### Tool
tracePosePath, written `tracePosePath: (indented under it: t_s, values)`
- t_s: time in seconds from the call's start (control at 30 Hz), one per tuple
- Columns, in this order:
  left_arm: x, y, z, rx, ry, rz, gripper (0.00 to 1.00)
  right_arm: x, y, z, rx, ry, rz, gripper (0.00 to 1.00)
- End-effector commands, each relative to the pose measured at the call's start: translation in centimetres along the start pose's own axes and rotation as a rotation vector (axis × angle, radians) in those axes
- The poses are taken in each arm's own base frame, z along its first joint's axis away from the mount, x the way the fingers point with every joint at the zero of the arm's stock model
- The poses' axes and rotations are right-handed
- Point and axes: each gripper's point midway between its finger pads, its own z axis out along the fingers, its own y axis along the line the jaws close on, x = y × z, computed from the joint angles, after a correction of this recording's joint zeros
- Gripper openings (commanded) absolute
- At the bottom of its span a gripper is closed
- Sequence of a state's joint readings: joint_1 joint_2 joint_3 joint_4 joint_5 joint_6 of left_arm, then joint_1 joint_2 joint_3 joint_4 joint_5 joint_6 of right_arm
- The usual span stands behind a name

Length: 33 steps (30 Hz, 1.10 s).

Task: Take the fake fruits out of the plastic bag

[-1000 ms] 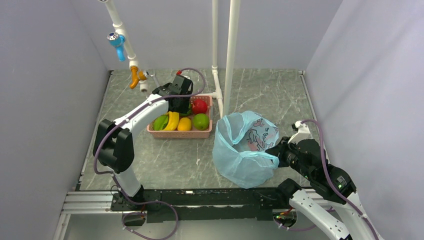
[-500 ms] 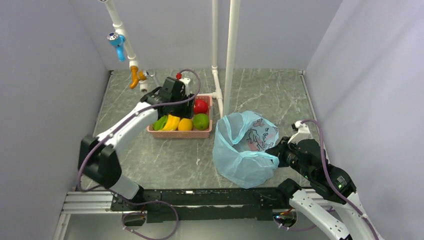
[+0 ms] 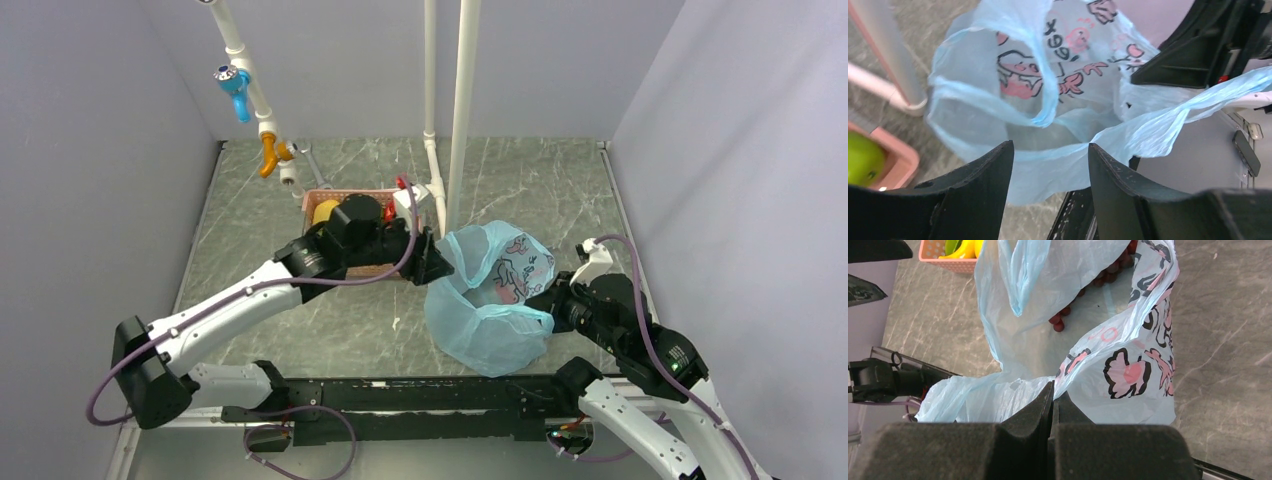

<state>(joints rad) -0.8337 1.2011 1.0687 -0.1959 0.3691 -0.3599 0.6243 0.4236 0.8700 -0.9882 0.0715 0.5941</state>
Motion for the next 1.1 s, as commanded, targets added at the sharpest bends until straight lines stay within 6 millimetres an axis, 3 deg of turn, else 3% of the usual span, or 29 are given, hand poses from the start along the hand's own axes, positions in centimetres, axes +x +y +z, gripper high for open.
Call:
tracePosePath:
  t_s: [0.0, 0.1, 0.3, 0.53, 0.67, 0.83, 1.07]
  values:
    - [-2.9, -3.5, 2.1, 0.079, -0.050, 0.086, 0.60, -1.3, 1.3, -0.3, -0.056, -0.040, -0.015, 0.00]
    - [-2.1, -4.6, 4.5, 0.077, 0.010, 0.122, 0.57, -1.5, 1.4, -0.4, -0.055, -0.044, -0.016, 0.00]
    - [-1.2, -4.8, 8.4, -0.025, 0.113, 0.200, 0.57, -1.2, 1.7, -0.7, -0.091, -0.044, -0.025, 0.00]
    - [1.5, -7.8, 12.5, 0.151, 0.215, 0.162, 0.51, -0.9, 1.9, -1.0, -0.105, -0.038, -0.033, 0.00]
    - [4.2, -6.4, 14.0, 0.121, 0.278, 0.115, 0.44, -1.2, 1.8, -1.4, -0.107, -0.054, -0.030, 0.00]
    - [6.8, -3.1, 15.1, 0.001, 0.315, 0.134, 0.50, -1.2, 1.9, -1.5, -0.115, -0.057, -0.034, 0.00]
    - [8.3, 2.0, 15.9, -0.221, 0.325, 0.201, 0.51, -1.1, 2.0, -1.4, -0.120, -0.055, -0.034, 0.00]
